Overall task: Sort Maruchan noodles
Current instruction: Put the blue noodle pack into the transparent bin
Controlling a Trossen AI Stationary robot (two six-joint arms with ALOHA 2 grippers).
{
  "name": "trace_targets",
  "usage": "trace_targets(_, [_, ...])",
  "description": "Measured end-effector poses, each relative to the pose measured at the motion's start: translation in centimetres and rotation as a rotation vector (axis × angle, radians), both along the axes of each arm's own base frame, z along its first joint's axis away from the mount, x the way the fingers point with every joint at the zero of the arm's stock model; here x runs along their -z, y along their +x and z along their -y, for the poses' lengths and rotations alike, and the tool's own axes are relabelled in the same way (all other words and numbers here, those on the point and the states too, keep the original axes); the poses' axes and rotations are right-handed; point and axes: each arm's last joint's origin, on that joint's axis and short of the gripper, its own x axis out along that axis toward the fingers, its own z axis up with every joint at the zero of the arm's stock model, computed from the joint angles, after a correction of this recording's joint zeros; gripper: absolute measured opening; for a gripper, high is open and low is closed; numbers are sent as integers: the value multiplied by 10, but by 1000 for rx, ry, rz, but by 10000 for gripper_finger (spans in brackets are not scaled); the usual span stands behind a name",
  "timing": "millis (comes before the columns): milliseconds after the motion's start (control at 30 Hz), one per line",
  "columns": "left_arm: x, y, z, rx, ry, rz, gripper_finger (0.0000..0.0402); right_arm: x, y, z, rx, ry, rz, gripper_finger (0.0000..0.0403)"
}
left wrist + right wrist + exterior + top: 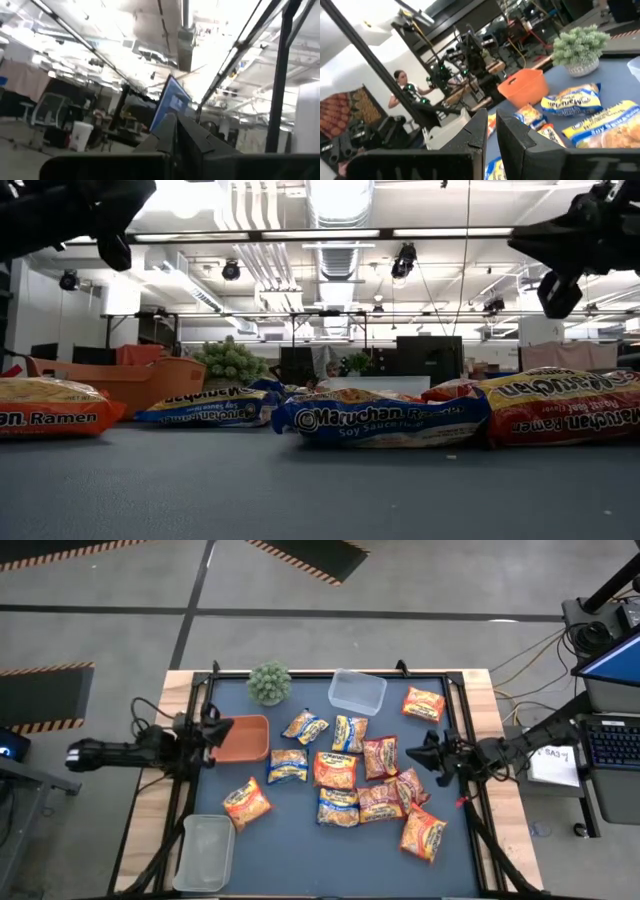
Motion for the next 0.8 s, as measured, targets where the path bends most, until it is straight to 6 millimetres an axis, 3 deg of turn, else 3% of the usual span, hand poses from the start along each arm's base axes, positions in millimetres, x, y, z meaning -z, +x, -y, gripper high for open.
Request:
trace_targets(200, [2,6,-1,-18,-20,-21,0,-11,25,-8,18,-80,-68,29])
trace_targets(467, [11,22,0,55,-130,-118,0,-41,70,-19,146,-124,-181,29])
trace_targets(633, [3,37,4,185,-94,-186,0,-62,99,-27,149,-114,-246,29])
trace_targets(800, [-3,56,7,242,-79,-272,0,-66,123,-33,159,-97,-422,28])
